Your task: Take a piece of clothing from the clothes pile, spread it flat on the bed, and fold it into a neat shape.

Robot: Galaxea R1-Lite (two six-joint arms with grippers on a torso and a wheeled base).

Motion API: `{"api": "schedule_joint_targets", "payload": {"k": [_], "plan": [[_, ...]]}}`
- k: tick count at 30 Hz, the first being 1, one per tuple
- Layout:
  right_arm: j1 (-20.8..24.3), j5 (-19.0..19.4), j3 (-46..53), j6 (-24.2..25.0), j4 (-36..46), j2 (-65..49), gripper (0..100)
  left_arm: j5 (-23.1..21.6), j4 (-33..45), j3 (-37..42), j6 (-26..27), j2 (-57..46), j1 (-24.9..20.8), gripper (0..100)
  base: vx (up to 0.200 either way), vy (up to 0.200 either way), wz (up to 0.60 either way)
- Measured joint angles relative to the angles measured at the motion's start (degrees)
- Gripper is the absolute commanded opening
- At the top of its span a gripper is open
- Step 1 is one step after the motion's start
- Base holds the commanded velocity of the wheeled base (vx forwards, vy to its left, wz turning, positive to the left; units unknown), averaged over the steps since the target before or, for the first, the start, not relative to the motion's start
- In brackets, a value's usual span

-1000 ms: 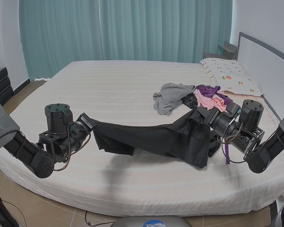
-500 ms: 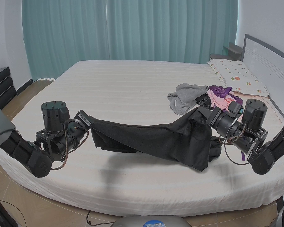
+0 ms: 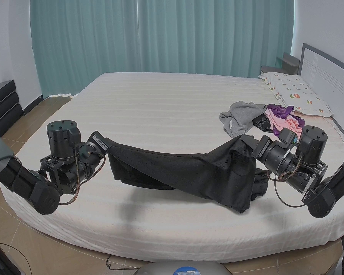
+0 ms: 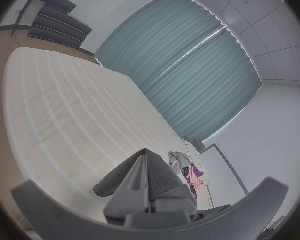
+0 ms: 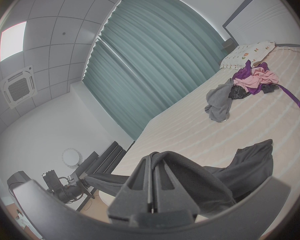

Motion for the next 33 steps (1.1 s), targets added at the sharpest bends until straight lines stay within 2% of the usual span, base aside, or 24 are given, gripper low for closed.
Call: {"api": "schedule_joint_targets", "payload": {"k": [5, 13, 20, 23, 29, 33], "plan": [[0.04, 0.02, 0.39, -0.02, -0.04, -0.79, 0, 0.00, 0.13, 0.35, 0.00, -0.24, -0.28, 0, 0.000, 0.000, 0.00], [1.02, -0.04, 0.67, -0.16, 0.57, -1.35, 0, -0.01, 0.44, 2.73, 0.13, -2.58, -0.72, 0, -0.200, 0.000, 0.00], [1.33, -0.13, 5.60, -0.07, 0.40, -5.27, 0, -0.01, 1.21, 5.53, 0.49, -6.58, -0.91, 0, -0.200, 0.000, 0.00], [1.24, -0.44, 7.91, -0.07, 0.49, -8.62, 0, 0.00, 2.16, 6.84, 0.71, -9.12, -1.10, 0, -0.200, 0.000, 0.00], [0.89, -1.05, 10.81, -0.33, 1.79, -17.92, 0, 0.05, 5.91, 8.39, 1.34, -15.29, -1.99, 0, 0.000, 0.000, 0.00], [0.56, -1.12, 9.98, -0.44, 8.42, -25.55, 0, 0.10, 9.56, 7.96, 3.36, -19.94, -2.51, 0, 0.000, 0.000, 0.00]]}}
